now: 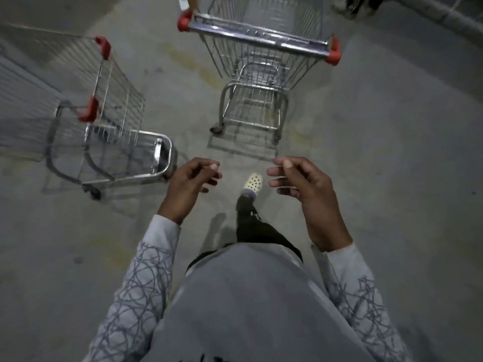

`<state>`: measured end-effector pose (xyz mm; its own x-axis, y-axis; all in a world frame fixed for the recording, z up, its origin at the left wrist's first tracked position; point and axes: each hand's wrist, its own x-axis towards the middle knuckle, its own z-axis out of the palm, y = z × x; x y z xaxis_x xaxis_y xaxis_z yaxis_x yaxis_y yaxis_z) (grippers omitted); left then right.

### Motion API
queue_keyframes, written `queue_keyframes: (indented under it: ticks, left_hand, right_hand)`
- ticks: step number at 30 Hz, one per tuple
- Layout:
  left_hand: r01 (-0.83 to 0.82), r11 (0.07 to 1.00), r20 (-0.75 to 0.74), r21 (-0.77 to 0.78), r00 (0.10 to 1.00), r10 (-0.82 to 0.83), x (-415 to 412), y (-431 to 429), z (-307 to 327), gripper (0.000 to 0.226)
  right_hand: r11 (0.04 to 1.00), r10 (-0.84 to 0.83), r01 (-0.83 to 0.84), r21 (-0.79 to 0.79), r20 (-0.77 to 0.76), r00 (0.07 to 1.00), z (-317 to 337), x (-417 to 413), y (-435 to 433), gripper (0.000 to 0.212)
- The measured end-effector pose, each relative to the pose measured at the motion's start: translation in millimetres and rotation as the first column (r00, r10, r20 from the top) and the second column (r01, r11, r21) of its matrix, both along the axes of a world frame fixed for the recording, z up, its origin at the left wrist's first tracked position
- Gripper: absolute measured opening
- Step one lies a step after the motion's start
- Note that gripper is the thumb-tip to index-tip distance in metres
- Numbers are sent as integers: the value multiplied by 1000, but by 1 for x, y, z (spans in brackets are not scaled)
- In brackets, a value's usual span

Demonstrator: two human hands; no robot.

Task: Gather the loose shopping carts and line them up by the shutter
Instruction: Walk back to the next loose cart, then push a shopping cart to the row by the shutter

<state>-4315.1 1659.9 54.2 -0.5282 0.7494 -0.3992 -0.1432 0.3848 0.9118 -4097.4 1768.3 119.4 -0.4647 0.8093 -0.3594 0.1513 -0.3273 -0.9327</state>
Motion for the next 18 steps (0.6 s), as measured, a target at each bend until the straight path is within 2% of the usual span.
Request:
queue_keyframes:
  ticks: [3,7,10,12,15,17,18]
  left_hand:
    - [22,998,17,-59,1000,-21,-30,42,-20,41]
    - [41,995,13,-87,999,-40,-80,108,-22,48]
    - [41,998,-37,-47,998,-43,-119,162,-9,50]
    - [75,997,-120,15,990,-73,-141,198,2,47]
    - [136,989,-313,59,943,-111,-168,247,18,41]
    - [140,988,-441,62,892,-99,-192,283,19,42]
    - [133,989,-491,62,867,-86,-205,301,17,45]
  right_hand:
    - [999,-45,46,19,-31,998,-6,-29,47,24]
    - [997,-44,43,56,23,999,-24,-82,133,21]
    - [992,-54,49,118,35,998,-20,-119,207,20]
    - [968,-72,55,243,60,996,-13,-139,252,18]
    - [862,-25,-148,485,332,943,-18,-162,308,28]
    - [781,25,-345,520,526,850,-34,-173,343,52]
    - [762,51,-438,477,630,775,-43,-177,357,64]
